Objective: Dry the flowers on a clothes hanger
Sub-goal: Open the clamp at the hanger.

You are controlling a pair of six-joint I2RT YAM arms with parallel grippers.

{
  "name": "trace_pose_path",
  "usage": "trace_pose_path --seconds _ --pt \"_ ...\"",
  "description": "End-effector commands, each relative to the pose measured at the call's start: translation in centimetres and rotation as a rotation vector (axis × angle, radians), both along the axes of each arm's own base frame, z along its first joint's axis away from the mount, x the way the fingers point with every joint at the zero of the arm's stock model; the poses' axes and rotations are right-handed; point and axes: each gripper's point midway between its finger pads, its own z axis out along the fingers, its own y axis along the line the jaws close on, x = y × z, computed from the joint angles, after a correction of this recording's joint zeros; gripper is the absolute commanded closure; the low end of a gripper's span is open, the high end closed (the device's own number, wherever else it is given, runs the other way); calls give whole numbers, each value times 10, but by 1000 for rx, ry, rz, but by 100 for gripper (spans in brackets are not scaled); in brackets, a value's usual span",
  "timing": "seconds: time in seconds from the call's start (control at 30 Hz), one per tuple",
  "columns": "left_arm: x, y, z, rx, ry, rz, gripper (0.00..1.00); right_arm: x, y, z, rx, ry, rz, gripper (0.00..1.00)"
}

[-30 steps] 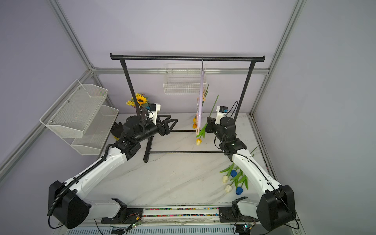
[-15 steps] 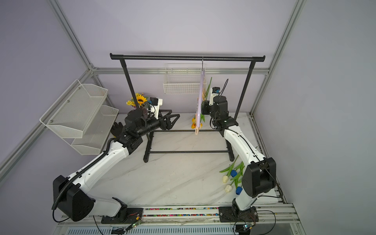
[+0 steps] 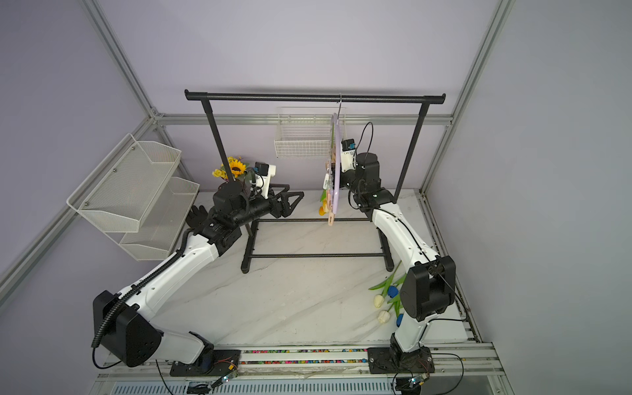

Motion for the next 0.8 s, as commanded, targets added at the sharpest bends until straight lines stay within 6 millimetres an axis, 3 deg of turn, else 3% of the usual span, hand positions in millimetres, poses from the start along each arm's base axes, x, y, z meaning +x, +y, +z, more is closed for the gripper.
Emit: trace_pose_path --seconds 0.0,0.2,0.47,0.77 --pt "9 6 19 -1 -28 24 15 -8 16 16 12 -63 128 100" --pt "22 9 32 27 -58 46 17 -13 24 17 26 -66 200 100" --pt "51 5 47 6 -56 101 31 -18 32 20 47 -84 280 100" --pt "68 -7 46 16 -48 80 32 -15 29 23 95 -77 344 100"
